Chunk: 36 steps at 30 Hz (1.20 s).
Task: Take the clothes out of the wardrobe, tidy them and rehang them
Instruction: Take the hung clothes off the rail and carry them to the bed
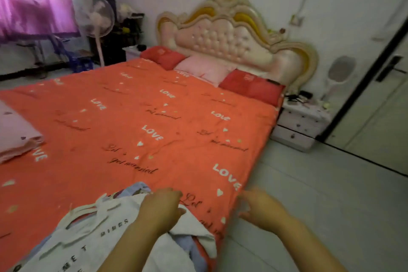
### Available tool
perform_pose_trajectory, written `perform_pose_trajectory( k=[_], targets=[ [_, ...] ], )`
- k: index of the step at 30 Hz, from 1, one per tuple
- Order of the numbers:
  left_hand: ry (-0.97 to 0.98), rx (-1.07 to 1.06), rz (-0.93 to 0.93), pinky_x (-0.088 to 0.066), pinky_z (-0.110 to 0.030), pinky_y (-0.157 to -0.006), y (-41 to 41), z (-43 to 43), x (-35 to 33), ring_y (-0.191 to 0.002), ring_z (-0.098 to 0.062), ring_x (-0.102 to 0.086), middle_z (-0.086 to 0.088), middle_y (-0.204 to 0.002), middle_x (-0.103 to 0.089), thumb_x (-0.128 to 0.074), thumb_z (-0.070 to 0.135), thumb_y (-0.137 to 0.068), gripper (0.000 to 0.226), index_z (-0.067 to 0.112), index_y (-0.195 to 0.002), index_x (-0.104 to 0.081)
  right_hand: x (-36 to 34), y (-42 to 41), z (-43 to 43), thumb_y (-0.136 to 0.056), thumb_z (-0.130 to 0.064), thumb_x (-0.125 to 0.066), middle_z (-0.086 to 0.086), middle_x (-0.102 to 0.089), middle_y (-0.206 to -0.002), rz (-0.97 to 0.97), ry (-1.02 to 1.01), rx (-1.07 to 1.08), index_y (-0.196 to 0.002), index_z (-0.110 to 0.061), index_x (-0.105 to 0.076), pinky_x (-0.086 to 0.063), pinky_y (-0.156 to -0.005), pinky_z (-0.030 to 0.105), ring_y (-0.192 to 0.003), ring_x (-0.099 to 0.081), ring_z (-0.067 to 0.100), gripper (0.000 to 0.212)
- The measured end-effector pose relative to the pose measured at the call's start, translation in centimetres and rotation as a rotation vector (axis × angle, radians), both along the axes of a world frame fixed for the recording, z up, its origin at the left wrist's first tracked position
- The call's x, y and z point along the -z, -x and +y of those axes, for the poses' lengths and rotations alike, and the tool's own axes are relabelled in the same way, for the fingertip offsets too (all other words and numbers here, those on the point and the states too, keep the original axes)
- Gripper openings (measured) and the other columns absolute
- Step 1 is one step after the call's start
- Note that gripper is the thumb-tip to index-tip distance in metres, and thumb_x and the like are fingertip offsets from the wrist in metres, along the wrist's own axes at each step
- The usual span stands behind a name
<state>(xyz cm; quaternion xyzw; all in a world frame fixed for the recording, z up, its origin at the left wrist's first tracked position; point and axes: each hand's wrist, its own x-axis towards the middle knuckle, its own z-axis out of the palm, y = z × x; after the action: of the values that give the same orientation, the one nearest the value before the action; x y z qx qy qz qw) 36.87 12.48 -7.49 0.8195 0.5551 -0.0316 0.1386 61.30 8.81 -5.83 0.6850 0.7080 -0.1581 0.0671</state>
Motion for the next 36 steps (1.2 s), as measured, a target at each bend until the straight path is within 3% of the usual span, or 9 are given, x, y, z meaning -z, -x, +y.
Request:
perform_pose_trajectory(
  k=[7, 14, 23, 28, 36],
  targets=[
    [-0.073, 0.511, 0.017, -0.041, -0.034, -0.092, -19.3, -6.4, -3.4, -0.118, -0.025, -0.050, -0.004, -0.128, -0.051, -0.050, 0.041, -0.090, 0.041, 0.021, -0.125, -0.048, -3.8, -13.9, -17.9, -0.090, -0.043, -0.056, 0.003, -0.043, -0.137, 0.003, -0.096, 0.538, -0.140, -0.025, -0.039, -0.036, -0.103, 0.029, -0.127, -0.042, 0.020, 0.056],
    [-0.104, 0.971, -0.077, -0.040, -0.034, -0.096, -38.9, -23.0, -6.0, -0.119, -0.021, -0.049, 0.001, -0.134, -0.047, -0.046, 0.047, -0.093, 0.048, 0.026, -0.137, -0.040, -6.2, -24.1, -40.4, -0.091, -0.042, -0.056, 0.003, -0.042, -0.138, -0.012, -0.165, 0.998, -0.141, -0.024, -0.039, -0.033, -0.101, 0.026, -0.127, -0.041, 0.018, 0.056],
    [-0.078, 1.419, -0.155, -0.038, -0.031, -0.098, -56.1, -46.9, -8.3, -0.122, -0.018, -0.046, 0.001, -0.138, -0.044, -0.044, 0.047, -0.094, 0.052, 0.027, -0.141, -0.036, -7.5, -32.3, -65.5, -0.092, -0.037, -0.055, 0.003, -0.044, -0.133, 0.003, -0.250, 1.404, -0.140, -0.023, -0.040, -0.039, -0.100, 0.026, -0.122, -0.044, 0.018, 0.052],
    [-0.063, 1.650, -0.154, -0.039, -0.033, -0.100, -63.1, -57.9, -9.1, -0.123, -0.020, -0.045, 0.000, -0.139, -0.043, -0.044, 0.046, -0.094, 0.052, 0.026, -0.141, -0.036, -7.6, -35.2, -75.4, -0.090, -0.033, -0.058, 0.003, -0.054, -0.121, -0.002, -0.250, 1.568, -0.127, -0.016, -0.054, -0.046, -0.090, 0.029, -0.113, -0.053, 0.022, 0.041],
    [-0.063, 1.981, -0.280, -0.045, -0.029, -0.084, -73.6, -72.2, -10.0, -0.108, -0.021, -0.053, -0.004, -0.121, -0.054, -0.047, 0.035, -0.093, 0.036, 0.015, -0.123, -0.053, -9.1, -40.6, -86.4, -0.095, -0.026, -0.050, 0.009, -0.053, -0.127, -0.145, -0.318, 1.806, -0.125, -0.009, -0.056, -0.034, -0.088, 0.017, -0.113, -0.048, 0.018, 0.035]
  ],
)
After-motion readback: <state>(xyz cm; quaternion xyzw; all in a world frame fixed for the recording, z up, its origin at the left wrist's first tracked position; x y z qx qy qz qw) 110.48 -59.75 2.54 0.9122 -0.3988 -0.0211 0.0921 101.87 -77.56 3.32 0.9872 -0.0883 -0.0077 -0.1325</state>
